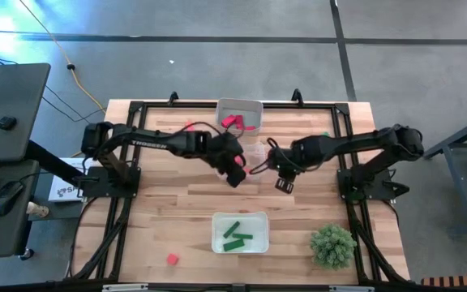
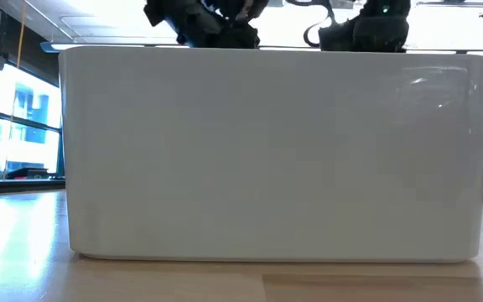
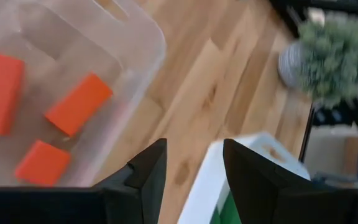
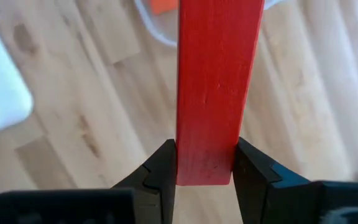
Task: Sort & place blocks by color
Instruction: Put the red block into the gray bin
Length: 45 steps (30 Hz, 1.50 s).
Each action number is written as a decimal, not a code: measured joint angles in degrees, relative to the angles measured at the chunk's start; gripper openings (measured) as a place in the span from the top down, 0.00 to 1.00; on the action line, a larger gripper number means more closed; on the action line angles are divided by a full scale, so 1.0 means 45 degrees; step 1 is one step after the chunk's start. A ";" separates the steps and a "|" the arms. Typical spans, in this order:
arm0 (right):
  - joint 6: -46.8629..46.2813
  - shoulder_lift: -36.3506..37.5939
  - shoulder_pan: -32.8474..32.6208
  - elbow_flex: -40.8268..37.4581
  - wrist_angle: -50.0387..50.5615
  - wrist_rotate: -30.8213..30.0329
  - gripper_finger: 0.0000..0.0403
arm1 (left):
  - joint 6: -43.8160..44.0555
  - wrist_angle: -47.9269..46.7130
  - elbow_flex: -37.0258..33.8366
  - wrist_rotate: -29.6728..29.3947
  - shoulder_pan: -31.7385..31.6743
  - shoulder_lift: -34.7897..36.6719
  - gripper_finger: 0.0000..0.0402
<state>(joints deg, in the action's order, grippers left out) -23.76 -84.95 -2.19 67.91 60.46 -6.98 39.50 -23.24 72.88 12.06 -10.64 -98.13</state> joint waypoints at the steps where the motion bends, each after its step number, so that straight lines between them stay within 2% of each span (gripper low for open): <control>1: 0.0312 0.0000 0.0166 -0.0001 -0.0038 -0.0065 0.76 | 0.0152 0.0126 0.0000 0.0009 -0.0171 0.0000 0.63; 8: 0.2684 0.0000 0.1258 0.0000 -0.0787 -0.0377 0.76 | 0.1346 0.0958 0.0000 0.0648 -0.1396 -0.0005 0.63; 19: 0.5221 0.0000 0.2635 0.0001 -0.2440 -0.0641 0.76 | 0.2795 0.2633 0.0000 0.0667 -0.2552 -0.0013 0.63; 27: 0.5525 0.0000 0.3272 -0.0001 -0.3311 -0.0849 0.76 | 0.3203 0.3710 -0.0005 0.0234 -0.2743 -0.0015 0.63; 38: 0.6195 0.0000 0.3325 -0.0001 -0.4305 -0.0890 0.76 | 0.3431 0.3812 -0.0005 -0.0979 -0.2899 -0.0019 0.63; 45: 0.6175 0.0000 0.3320 -0.0001 -0.5138 -0.0774 0.76 | 0.3427 0.3810 -0.0005 -0.1022 -0.2967 -0.0019 0.63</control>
<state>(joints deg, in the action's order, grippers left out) 4.03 -84.95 12.75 67.90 37.34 -10.46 54.92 -6.10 72.86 7.46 -23.99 -98.21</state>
